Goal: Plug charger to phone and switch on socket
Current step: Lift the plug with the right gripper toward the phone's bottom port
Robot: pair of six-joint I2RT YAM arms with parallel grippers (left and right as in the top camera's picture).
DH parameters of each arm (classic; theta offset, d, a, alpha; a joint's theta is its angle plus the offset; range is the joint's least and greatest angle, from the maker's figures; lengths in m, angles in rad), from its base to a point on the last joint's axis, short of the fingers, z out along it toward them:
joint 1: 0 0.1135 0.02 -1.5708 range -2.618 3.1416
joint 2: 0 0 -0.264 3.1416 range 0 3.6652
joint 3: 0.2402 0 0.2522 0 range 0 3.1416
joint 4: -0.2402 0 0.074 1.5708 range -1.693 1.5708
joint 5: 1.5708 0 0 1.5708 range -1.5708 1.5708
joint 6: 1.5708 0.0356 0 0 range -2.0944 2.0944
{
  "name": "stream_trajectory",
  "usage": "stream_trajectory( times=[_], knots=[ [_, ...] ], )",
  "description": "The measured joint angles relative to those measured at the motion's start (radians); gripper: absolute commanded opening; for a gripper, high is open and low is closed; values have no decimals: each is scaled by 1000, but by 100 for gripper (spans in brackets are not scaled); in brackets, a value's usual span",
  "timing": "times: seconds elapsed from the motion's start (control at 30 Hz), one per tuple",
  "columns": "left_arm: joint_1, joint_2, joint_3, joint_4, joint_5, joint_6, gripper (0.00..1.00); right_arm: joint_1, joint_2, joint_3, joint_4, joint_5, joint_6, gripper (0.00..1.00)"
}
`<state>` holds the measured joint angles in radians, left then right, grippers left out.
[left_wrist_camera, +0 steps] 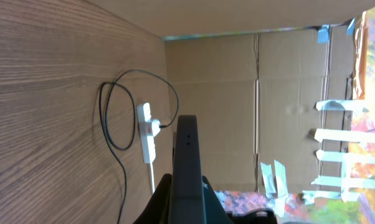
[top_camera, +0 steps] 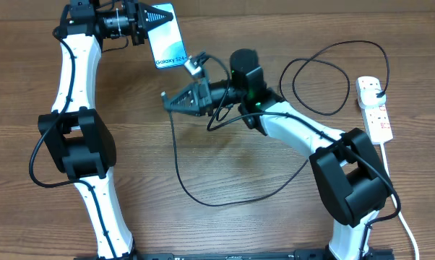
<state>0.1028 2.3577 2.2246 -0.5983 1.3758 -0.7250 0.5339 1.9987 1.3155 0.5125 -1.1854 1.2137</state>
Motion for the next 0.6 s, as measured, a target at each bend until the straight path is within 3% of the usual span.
stream_trajectory(
  times=[0.6],
  knots=[
    [-5,0,0,2,8,0,4,-42,1,0,48,102,91,4]
  ],
)
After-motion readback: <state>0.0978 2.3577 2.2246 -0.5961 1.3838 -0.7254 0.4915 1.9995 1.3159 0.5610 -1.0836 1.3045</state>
